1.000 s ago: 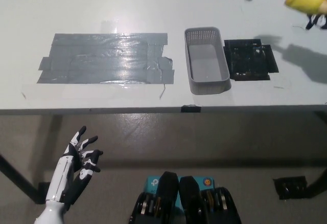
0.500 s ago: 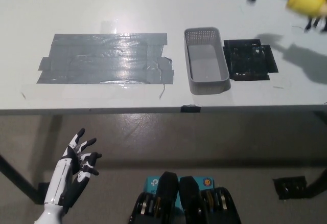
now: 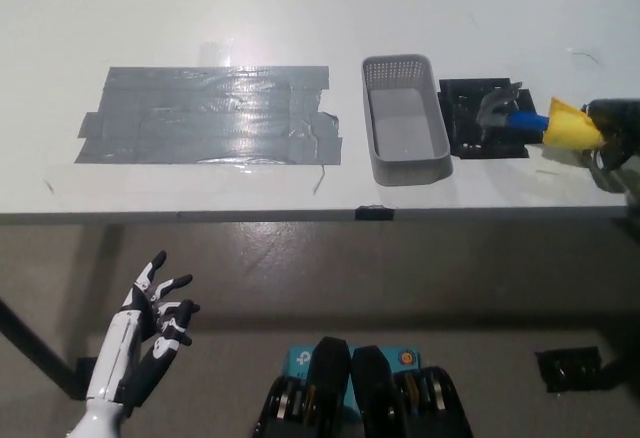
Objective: The robot picks the hammer with right hand and hits the black area on the desk and places it back.
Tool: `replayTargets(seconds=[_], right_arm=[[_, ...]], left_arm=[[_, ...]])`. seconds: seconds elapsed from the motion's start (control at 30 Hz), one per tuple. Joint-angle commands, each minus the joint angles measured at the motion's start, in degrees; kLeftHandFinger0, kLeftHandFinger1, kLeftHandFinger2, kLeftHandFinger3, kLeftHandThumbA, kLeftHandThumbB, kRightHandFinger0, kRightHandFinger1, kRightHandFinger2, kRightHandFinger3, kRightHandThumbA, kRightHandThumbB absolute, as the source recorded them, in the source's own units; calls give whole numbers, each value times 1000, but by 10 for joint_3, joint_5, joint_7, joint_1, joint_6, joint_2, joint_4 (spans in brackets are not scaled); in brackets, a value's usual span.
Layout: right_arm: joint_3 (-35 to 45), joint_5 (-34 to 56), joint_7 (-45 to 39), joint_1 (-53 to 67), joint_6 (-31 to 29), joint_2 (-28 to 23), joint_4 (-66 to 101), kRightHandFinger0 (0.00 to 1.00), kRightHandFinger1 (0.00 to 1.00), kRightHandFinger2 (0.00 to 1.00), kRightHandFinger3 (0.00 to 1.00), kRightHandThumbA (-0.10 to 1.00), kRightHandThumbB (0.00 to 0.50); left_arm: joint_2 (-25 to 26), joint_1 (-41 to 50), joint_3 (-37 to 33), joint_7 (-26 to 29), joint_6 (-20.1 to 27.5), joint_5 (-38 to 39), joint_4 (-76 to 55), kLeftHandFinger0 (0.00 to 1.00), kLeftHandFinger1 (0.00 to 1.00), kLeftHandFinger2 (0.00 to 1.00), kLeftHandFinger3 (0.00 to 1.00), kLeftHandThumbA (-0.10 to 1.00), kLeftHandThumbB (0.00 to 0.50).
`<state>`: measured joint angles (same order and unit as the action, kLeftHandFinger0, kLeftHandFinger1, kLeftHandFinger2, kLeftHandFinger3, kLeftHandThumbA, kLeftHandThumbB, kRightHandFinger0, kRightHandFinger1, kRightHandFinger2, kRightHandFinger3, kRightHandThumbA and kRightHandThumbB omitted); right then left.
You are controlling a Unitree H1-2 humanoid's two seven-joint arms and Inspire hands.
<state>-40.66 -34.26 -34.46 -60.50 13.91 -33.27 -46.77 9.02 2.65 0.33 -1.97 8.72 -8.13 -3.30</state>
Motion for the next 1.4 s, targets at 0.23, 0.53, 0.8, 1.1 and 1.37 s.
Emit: replayTargets(seconds=[0.23,0.53,0.8,1.1,1.37], right_arm=[[82,1,58,-73,-34,-17,-3,0,140,397,374,-100,176],[291,146,19,-82,-6,10,-6,53,595,920,959,-100,137],[390,202,14,-89,43,46,-103,1000,1000,1000,1000,370,293],[390,207,55,-79,-41,58,-162,1000,1000,1000,1000,720,392],[403,202,184,-75,-118,55,-153,1000,1000,1000,1000,826,462]], left_arm=[[9,-4,4,4,26,-11,-28,412,625,806,1000,784,0],[8,-2,3,4,25,-10,-29,406,616,800,1000,791,0],[8,0,5,7,30,-13,-27,405,613,801,1000,796,0],[10,2,10,7,32,-10,-27,397,598,802,1000,792,0],[9,3,11,2,23,0,-34,400,602,810,1000,791,0]])
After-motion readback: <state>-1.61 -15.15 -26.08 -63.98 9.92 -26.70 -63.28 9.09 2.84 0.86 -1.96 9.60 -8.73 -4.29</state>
